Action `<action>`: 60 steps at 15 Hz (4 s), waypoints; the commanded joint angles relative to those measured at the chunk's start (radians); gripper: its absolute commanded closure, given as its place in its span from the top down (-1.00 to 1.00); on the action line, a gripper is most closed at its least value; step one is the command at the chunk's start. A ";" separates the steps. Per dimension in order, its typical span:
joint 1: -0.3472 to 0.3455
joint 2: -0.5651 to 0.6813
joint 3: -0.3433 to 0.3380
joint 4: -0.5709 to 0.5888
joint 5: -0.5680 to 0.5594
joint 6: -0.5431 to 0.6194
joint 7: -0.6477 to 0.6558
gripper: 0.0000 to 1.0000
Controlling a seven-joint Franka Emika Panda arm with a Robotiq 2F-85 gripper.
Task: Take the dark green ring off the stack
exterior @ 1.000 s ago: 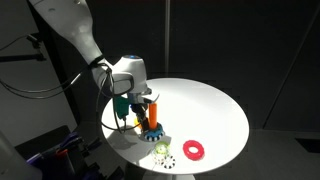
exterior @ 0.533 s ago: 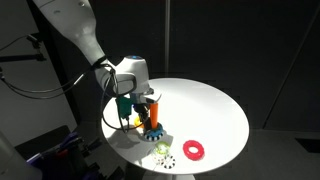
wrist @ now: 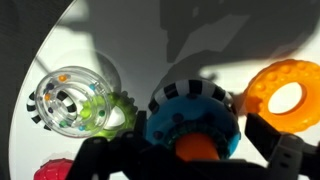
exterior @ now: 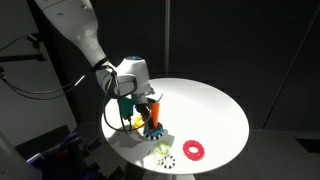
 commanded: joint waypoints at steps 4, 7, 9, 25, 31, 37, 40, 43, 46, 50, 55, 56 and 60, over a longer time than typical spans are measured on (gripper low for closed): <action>0.017 0.022 -0.021 0.009 -0.005 0.064 -0.003 1.00; 0.023 0.029 -0.029 0.008 -0.006 0.089 -0.003 1.00; 0.026 0.036 -0.033 0.008 -0.004 0.104 -0.004 1.00; 0.056 0.057 -0.073 0.009 0.001 0.177 -0.011 -0.31; 0.044 0.012 -0.058 -0.003 0.010 0.164 -0.022 -0.87; 0.032 -0.026 -0.039 -0.009 0.018 0.153 -0.028 -0.96; 0.033 -0.037 -0.040 -0.009 0.015 0.147 -0.026 -0.45; 0.034 -0.038 -0.046 -0.010 0.011 0.150 -0.026 -0.14; 0.038 -0.033 -0.055 -0.008 0.005 0.151 -0.024 0.35; 0.041 -0.021 -0.071 -0.003 0.000 0.154 -0.021 0.95; 0.041 -0.003 -0.079 0.008 0.004 0.162 -0.017 1.00; 0.042 0.001 -0.080 0.010 0.004 0.166 -0.016 1.00; 0.037 0.019 -0.075 0.019 0.010 0.171 -0.016 1.00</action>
